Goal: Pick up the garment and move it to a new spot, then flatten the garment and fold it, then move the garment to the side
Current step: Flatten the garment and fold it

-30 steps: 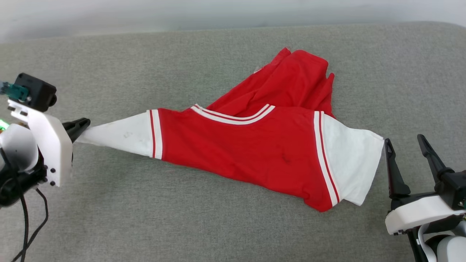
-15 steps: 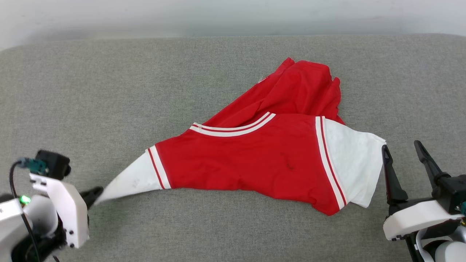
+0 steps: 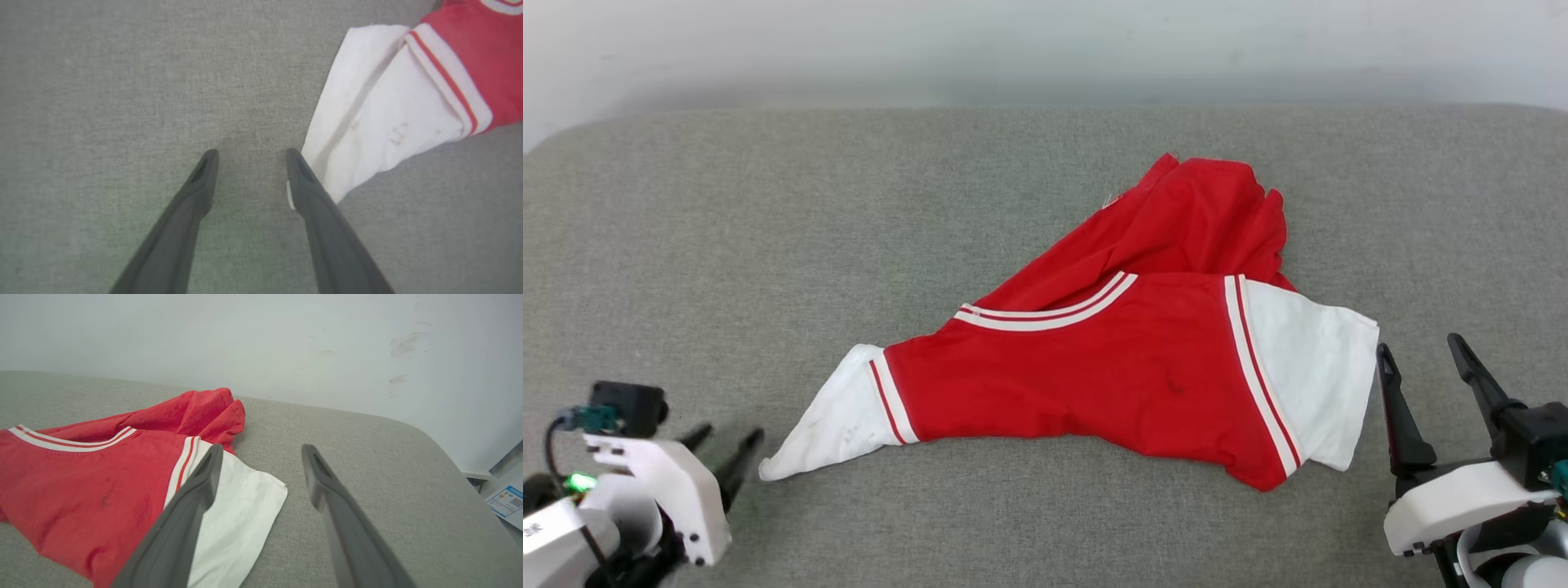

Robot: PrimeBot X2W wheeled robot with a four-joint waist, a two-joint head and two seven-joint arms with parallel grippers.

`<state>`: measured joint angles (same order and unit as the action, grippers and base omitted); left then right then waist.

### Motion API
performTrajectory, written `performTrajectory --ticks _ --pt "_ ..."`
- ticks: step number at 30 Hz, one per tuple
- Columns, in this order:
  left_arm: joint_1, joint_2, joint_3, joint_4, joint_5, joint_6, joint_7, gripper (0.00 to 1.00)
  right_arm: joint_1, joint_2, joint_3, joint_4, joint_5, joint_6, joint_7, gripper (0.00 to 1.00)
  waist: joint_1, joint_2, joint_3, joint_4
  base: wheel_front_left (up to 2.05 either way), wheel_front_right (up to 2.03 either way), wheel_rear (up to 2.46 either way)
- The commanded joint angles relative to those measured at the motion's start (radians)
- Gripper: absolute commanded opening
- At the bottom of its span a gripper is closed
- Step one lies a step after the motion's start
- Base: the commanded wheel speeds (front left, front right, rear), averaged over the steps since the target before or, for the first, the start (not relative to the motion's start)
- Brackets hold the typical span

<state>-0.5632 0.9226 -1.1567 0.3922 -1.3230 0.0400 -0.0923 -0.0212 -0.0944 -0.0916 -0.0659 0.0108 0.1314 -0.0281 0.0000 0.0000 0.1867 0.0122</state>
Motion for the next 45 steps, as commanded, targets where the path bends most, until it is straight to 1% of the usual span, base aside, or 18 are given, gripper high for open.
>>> performTrajectory --ticks 1,4,8,11,15,18,20,24,32,39,45 --pt "-0.009 -0.006 0.021 0.001 0.009 0.02 -0.047 1.0 0.011 -0.006 -0.003 -0.007 0.006 -0.001 0.0 1.0 0.0 0.0 -0.011 0.006 0.0 0.0 0.0" --pt "-0.009 0.003 0.038 -0.024 0.04 0.048 -0.116 1.0 0.025 -0.005 -0.009 -0.012 0.005 -0.001 0.005 1.0 0.0 0.0 -0.024 0.014 0.0 0.0 0.0" --pt "-0.027 0.042 0.041 -0.096 0.075 0.066 -0.117 1.0 0.033 -0.002 -0.008 -0.016 0.008 -0.001 0.007 1.0 0.0 0.0 -0.035 0.026 0.0 0.0 0.0" --pt "-0.051 0.078 0.027 -0.169 0.084 0.056 -0.053 1.0 0.033 -0.001 -0.006 -0.018 0.01 -0.001 0.009 1.0 0.0 0.0 -0.039 0.03 0.0 0.0 0.0" --pt "-0.095 0.126 0.007 -0.259 0.095 0.042 0.062 1.0 0.031 0.002 0.001 -0.019 0.01 -0.001 0.009 1.0 0.0 0.0 -0.036 0.031 0.0 0.0 0.0" --pt "-0.123 0.149 -0.014 -0.308 0.1 0.032 0.156 1.0 0.026 0.003 0.006 -0.015 0.012 -0.001 0.005 1.0 0.0 0.0 -0.029 0.025 0.0 0.0 0.0" --pt "-0.143 0.153 -0.021 -0.332 0.107 0.031 0.199 1.0 0.023 0.003 0.007 -0.012 0.014 -0.001 0.002 1.0 0.0 0.0 -0.023 0.02 0.0 0.0 0.0" --pt "-0.175 0.131 -0.018 -0.338 0.098 0.019 0.248 1.0 0.011 0.003 0.008 -0.007 0.016 -0.001 -0.003 1.0 0.0 0.0 -0.005 0.011 0.0 0.0 0.0" --pt "-0.281 0.072 -0.031 -0.285 0.142 -0.027 0.351 1.0 -0.026 -0.002 0.022 -0.004 0.01 -0.001 -0.008 1.0 0.0 0.0 0.046 -0.019 0.0 0.0 0.0" --pt "-0.398 -0.01 -0.051 -0.226 0.183 -0.081 0.471 1.0 -0.056 -0.002 0.027 0.007 0.006 -0.001 -0.02 1.0 0.0 0.0 0.101 -0.053 0.0 0.0 0.0" --pt "-0.473 -0.093 -0.069 -0.141 0.207 -0.12 0.547 1.0 -0.092 -0.004 0.042 0.019 0.004 -0.001 -0.033 1.0 0.0 0.0 0.148 -0.085 0.0 0.0 0.0"
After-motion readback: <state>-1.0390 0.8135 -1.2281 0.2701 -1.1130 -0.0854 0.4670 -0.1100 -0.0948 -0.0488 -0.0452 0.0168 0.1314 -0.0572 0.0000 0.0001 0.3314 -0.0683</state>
